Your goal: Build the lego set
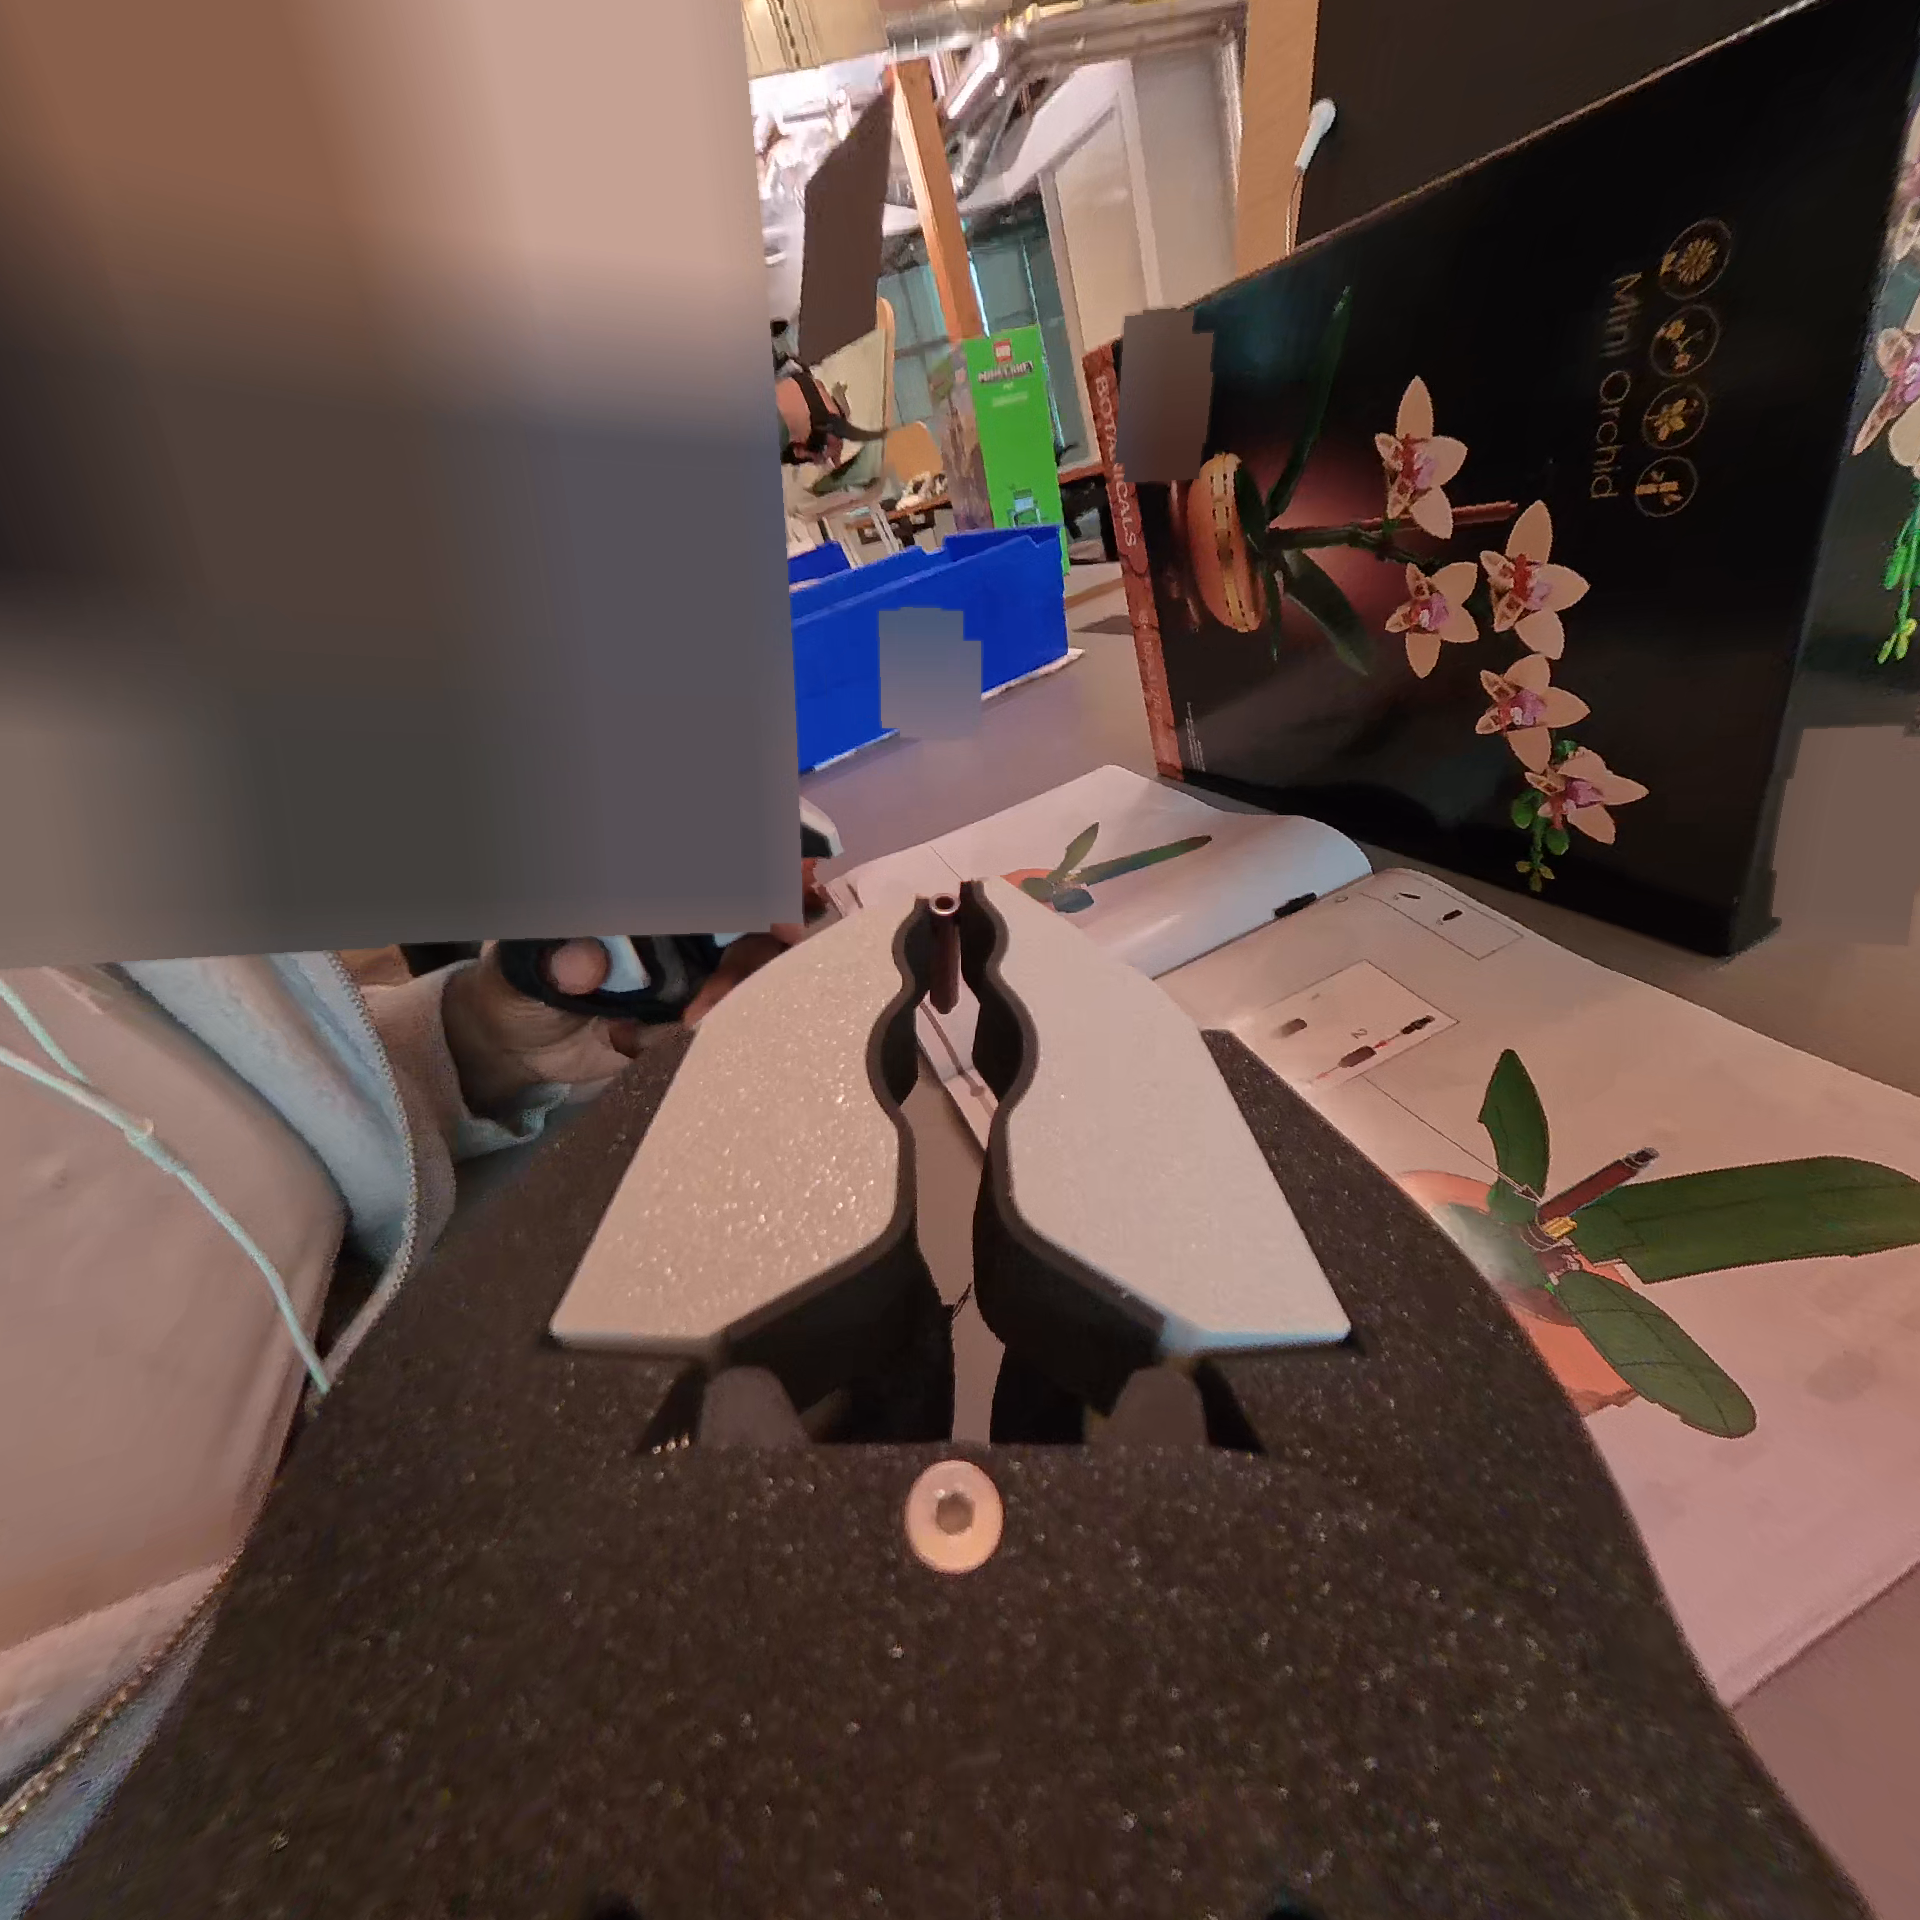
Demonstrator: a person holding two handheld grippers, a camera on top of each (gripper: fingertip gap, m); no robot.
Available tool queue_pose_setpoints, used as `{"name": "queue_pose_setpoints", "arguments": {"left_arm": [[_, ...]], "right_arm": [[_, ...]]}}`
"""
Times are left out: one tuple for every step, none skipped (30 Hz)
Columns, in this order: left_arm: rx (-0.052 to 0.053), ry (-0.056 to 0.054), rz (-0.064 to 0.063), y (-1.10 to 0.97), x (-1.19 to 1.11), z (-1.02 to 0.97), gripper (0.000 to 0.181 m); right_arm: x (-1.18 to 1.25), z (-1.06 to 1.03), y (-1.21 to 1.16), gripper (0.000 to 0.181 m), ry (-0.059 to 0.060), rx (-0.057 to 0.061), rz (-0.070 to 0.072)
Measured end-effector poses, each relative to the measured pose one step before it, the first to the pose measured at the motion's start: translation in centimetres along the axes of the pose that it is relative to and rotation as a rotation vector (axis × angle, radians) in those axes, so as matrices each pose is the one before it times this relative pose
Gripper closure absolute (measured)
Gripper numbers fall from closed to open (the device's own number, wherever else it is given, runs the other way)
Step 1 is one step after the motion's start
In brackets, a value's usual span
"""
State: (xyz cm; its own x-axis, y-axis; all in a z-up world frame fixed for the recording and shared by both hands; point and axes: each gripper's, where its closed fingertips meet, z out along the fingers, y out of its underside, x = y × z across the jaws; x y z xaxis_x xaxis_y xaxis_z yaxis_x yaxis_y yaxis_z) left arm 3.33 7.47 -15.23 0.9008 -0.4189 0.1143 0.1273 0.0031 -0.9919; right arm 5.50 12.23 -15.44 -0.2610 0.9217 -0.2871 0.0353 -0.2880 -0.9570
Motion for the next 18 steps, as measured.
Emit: {"name": "queue_pose_setpoints", "arguments": {"left_arm": [[-0.005,0.0101,-0.0033,0.074,0.184,0.065,0.151],[-0.0078,0.0107,-0.0044,0.101,0.197,0.077,0.15],[-0.0106,0.0156,-0.0047,0.131,0.289,0.115,0.149],[-0.0134,0.0197,-0.0036,0.174,0.37,0.147,0.148],[-0.0156,0.0162,-0.0028,0.186,0.365,0.172,0.147],[-0.0184,0.0076,0.0005,0.202,0.253,0.169,0.145],[-0.0206,0.0024,0.0105,0.209,0.222,0.146,0.144],[-0.0147,0.0031,0.0229,0.084,0.303,0.116,0.144],[-0.005,0.0004,0.0301,-0.07,0.344,0.063,0.145],[-0.0014,-0.0071,0.0302,-0.14,0.266,0.008,0.148],[0.0009,-0.007,0.0249,-0.205,0.259,-0.028,0.148],[0.0073,-0.0011,0.0177,-0.335,0.353,-0.096,0.15],[0.0126,0.0016,0.0133,-0.449,0.38,-0.159,0.151],[0.0113,-0.0007,0.0142,-0.441,0.35,-0.182,0.152],[0.0039,-0.0046,0.0186,-0.325,0.263,-0.208,0.153],[-0.0029,-0.0072,0.0226,-0.209,0.211,-0.203,0.156],[-0.0071,-0.0085,0.0241,-0.115,0.173,-0.184,0.157],[-0.0104,-0.0083,0.0238,-0.022,0.158,-0.154,0.157]], "right_arm": [[-0.156,-0.067,-0.226,0.176,-0.0131,0.0158,0.0084],[-0.253,-0.04,-0.25,0.177,-0.0202,0.0173,0.0095],[-0.364,0.007,-0.247,0.177,-0.0298,0.017,0.016],[-0.529,0.087,-0.141,0.176,-0.0411,0.0103,0.0227],[-0.682,0.164,-0.054,0.177,-0.0463,0.0055,0.0256],[-0.722,0.244,-0.058,0.177,-0.0423,0.0078,0.0253],[-0.626,0.326,-0.059,0.177,-0.0293,0.0057,0.0238],[-0.606,0.387,-0.031,0.177,-0.0179,-0.0015,0.012],[-0.738,0.423,0.051,0.177,-0.0166,-0.0132,-0.0129],[-0.724,0.448,0.04,0.177,-0.0071,-0.0209,-0.0306],[-0.676,0.43,0.019,0.177,0.0006,-0.0257,-0.037],[-0.637,0.383,0.052,0.177,0.004,-0.0304,-0.0368],[-0.521,0.316,0.116,0.177,0.0105,-0.0333,-0.0345],[-0.409,0.274,0.225,0.177,0.0164,-0.0368,-0.0334],[-0.389,0.233,0.327,0.177,0.0156,-0.0382,-0.0305],[-0.422,0.217,0.322,0.177,0.0105,-0.0317,-0.0263],[-0.462,0.179,0.181,0.176,0.0041,-0.0169,-0.021],[-0.471,0.149,0.045,0.176,-0.0027,-0.0033,-0.0121]]}}
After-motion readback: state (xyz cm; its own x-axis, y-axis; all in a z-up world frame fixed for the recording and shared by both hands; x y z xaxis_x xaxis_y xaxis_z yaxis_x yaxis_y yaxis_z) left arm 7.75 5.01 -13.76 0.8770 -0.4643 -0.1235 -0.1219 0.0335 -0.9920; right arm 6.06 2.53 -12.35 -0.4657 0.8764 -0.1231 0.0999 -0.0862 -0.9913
